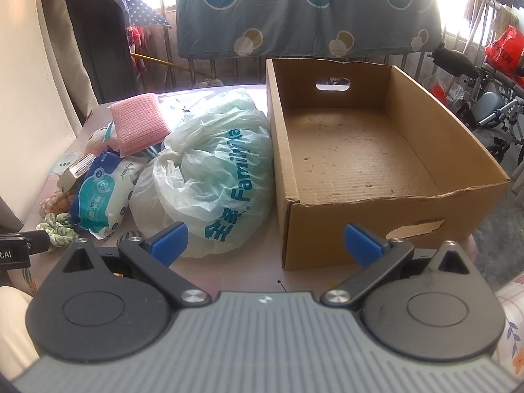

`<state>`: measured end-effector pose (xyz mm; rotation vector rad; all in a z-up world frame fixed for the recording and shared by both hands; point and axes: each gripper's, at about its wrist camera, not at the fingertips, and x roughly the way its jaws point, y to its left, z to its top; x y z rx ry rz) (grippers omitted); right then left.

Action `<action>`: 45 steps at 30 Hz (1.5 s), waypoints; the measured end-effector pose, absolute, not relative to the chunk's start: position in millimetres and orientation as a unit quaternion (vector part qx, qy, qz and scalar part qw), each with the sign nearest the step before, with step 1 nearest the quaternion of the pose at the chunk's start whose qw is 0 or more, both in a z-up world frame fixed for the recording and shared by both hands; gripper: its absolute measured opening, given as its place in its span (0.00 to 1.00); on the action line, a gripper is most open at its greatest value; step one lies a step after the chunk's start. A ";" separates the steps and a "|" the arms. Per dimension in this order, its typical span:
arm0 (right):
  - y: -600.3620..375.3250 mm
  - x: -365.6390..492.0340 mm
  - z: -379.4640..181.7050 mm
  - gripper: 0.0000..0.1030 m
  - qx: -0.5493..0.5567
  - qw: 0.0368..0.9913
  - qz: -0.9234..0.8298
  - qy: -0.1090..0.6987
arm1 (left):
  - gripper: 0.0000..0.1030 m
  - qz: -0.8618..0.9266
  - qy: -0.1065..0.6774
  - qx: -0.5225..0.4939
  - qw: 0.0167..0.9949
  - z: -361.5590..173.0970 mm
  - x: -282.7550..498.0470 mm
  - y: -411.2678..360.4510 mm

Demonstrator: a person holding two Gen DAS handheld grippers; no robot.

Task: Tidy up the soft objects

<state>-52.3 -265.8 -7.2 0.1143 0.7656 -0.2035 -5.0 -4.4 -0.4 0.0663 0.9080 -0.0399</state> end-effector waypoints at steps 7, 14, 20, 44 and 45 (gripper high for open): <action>-265.7 -53.0 -7.6 0.99 0.056 0.921 -0.099 0.373 | 0.99 -0.019 0.438 0.032 0.898 -0.4 -5.0 -4.5; -266.1 -53.0 -7.8 0.99 0.057 0.921 -0.099 0.373 | 0.99 -0.018 0.439 0.032 0.898 -1.5 -4.6 -4.2; -266.4 -52.6 -7.6 0.99 0.056 0.921 -0.099 0.373 | 0.99 -0.018 0.439 0.032 0.898 -1.5 -4.6 -4.0; -269.0 -54.6 -7.6 0.99 0.059 0.921 -0.099 0.373 | 0.99 -0.018 0.440 0.034 0.897 -3.1 -5.2 -4.1; -268.9 -54.5 -7.6 0.99 0.059 0.921 -0.098 0.373 | 0.99 -0.018 0.440 0.034 0.897 -3.1 -5.2 -4.3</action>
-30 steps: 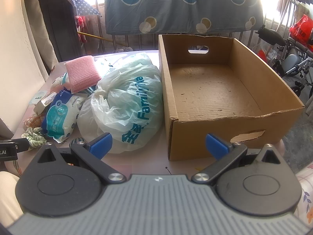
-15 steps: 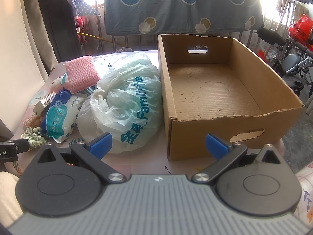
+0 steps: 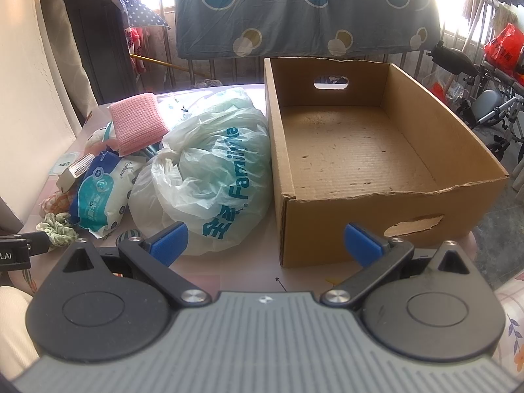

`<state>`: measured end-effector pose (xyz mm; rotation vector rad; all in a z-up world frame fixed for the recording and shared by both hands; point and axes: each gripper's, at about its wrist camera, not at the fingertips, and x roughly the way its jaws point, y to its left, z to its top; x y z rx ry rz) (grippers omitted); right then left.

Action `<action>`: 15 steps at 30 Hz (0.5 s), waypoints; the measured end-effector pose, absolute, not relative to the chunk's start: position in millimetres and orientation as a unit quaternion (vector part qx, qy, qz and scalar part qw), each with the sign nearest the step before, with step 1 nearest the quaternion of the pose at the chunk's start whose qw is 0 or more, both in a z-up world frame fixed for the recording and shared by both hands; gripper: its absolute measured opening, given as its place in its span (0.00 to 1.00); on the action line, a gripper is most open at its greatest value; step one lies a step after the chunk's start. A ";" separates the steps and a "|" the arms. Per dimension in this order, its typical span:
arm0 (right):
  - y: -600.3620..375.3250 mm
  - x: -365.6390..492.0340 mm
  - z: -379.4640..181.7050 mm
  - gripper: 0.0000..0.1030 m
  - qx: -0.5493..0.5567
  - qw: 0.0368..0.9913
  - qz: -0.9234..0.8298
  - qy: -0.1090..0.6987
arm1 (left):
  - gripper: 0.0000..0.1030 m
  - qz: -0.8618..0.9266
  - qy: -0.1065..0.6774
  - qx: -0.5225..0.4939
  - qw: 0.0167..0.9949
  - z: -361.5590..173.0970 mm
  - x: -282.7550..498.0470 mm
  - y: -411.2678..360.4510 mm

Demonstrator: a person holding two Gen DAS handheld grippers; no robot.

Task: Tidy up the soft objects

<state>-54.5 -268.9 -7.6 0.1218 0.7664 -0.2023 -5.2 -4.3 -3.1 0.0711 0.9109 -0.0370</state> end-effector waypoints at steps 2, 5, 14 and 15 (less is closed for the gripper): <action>-269.0 -54.6 -7.8 0.99 0.059 0.920 -0.098 0.374 | 0.99 -0.017 0.439 0.034 0.898 -3.2 -5.2 -4.2; -269.8 -55.6 -8.3 0.99 0.059 0.921 -0.096 0.374 | 0.99 -0.017 0.440 0.034 0.897 -2.9 -5.1 -4.5; -275.5 -62.2 -0.4 0.99 0.051 0.936 -0.056 0.343 | 0.99 -0.020 0.414 0.045 0.909 4.3 -5.9 -9.9; -276.9 -63.5 3.0 0.99 0.054 0.941 -0.044 0.332 | 0.99 -0.024 0.410 0.047 0.911 7.3 -6.2 -11.8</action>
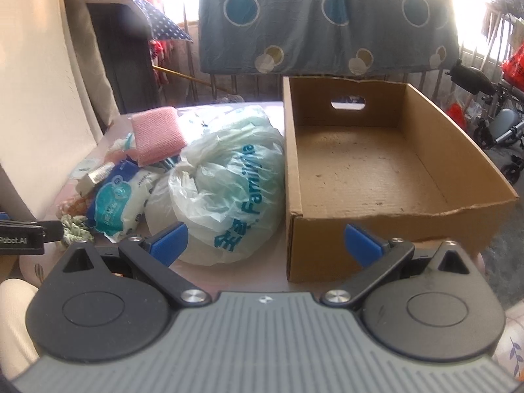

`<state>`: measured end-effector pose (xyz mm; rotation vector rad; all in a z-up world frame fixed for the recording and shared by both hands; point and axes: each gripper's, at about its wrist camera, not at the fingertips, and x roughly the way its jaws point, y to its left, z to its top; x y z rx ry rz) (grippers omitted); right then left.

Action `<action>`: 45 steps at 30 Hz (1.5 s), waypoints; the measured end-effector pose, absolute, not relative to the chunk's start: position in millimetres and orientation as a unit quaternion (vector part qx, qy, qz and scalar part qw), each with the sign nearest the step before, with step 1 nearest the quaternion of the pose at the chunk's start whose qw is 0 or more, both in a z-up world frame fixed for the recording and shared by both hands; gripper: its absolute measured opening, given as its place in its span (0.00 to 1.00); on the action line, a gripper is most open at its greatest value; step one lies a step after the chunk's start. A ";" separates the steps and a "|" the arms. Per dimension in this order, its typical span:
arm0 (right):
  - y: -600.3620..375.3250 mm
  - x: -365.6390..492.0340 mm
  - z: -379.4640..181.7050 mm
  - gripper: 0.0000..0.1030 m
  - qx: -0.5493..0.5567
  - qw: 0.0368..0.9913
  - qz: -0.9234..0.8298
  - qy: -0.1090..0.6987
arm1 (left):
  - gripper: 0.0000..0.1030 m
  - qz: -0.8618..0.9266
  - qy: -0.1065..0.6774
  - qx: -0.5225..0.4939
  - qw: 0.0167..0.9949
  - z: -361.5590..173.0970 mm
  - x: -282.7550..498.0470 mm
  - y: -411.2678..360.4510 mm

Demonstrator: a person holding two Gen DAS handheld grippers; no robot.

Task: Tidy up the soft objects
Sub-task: 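Reach the right gripper to the pink knitted pad and grasp it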

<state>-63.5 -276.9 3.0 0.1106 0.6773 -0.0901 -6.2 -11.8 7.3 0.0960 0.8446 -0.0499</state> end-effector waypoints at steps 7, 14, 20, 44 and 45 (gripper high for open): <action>-282.1 -50.4 34.4 0.99 0.031 0.958 0.010 0.284 | 0.99 -0.047 0.398 0.027 0.916 12.3 10.5 -7.2; -276.2 -7.1 63.9 0.99 -0.015 0.965 0.077 0.250 | 0.99 -0.063 0.382 -0.008 0.922 20.3 41.8 5.7; -276.3 69.9 79.7 0.99 0.004 0.952 0.129 0.279 | 0.96 -0.057 0.374 -0.022 0.925 15.1 73.4 12.6; -253.4 296.9 -53.6 0.47 0.211 0.811 0.239 0.490 | 0.68 -0.147 0.470 -0.052 0.869 -52.4 219.2 -33.5; -251.7 297.3 -57.3 0.46 0.217 0.807 0.243 0.492 | 0.68 -0.146 0.471 -0.048 0.868 -54.3 221.6 -35.7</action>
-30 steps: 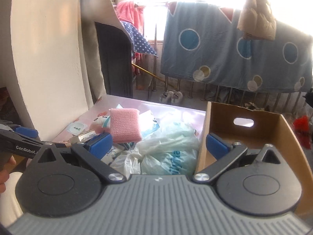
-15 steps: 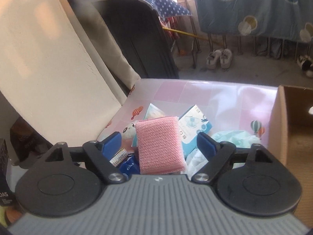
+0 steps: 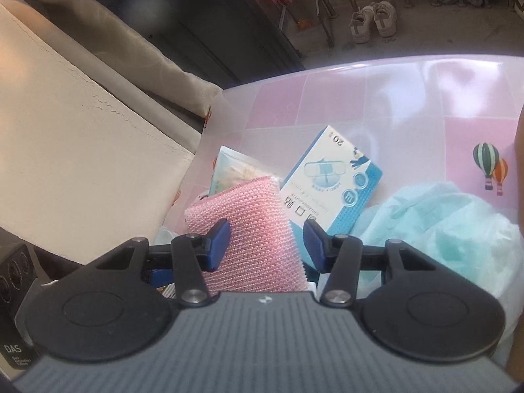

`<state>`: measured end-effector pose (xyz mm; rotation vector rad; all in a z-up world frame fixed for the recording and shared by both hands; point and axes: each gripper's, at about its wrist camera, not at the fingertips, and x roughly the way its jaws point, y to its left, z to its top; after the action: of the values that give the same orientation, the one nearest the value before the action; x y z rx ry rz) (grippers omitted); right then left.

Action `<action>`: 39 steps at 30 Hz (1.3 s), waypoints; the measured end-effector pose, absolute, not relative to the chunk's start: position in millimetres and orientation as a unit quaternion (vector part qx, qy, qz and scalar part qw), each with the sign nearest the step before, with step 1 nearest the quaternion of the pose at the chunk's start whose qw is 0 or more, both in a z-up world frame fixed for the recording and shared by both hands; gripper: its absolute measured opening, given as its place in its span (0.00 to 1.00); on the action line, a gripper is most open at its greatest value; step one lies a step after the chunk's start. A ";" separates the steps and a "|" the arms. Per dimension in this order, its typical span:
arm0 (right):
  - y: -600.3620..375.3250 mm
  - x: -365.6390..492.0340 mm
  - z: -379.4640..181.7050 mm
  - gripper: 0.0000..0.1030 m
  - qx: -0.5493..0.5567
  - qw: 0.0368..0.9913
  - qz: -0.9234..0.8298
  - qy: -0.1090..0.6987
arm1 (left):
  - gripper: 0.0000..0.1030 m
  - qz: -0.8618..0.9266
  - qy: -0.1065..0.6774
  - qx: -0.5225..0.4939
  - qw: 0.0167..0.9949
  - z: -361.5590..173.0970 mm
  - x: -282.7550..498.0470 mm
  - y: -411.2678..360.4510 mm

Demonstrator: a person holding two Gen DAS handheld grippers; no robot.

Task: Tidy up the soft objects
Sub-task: 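Reach the right gripper to the pink knitted pad and grasp it, then carry the pink pad into the cardboard box and open the right gripper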

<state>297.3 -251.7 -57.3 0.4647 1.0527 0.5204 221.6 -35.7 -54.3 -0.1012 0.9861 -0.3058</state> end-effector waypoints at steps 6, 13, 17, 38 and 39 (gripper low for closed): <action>-248.3 296.4 -65.7 0.44 0.234 0.799 0.252 0.493 | 0.59 -0.151 0.473 -0.059 0.866 -52.1 227.9 -41.5; -251.5 288.8 -55.6 0.43 0.257 0.794 0.257 0.488 | 0.59 -0.132 0.453 -0.038 0.881 -29.4 216.4 -49.1; -254.9 280.0 -36.8 0.43 0.272 0.792 0.262 0.480 | 0.58 -0.130 0.437 -0.034 0.889 -7.9 205.5 -50.7; -416.6 168.9 75.1 0.43 0.350 0.840 0.194 0.366 | 0.58 -0.253 0.356 0.024 0.899 97.7 160.6 -192.4; -431.3 166.1 73.6 0.43 0.359 0.841 0.185 0.361 | 0.58 -0.264 0.359 0.029 0.895 96.1 165.1 -206.6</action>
<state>166.1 -431.3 73.6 0.7591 0.7627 0.3914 165.1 -206.6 96.1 0.0600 0.7448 -0.5467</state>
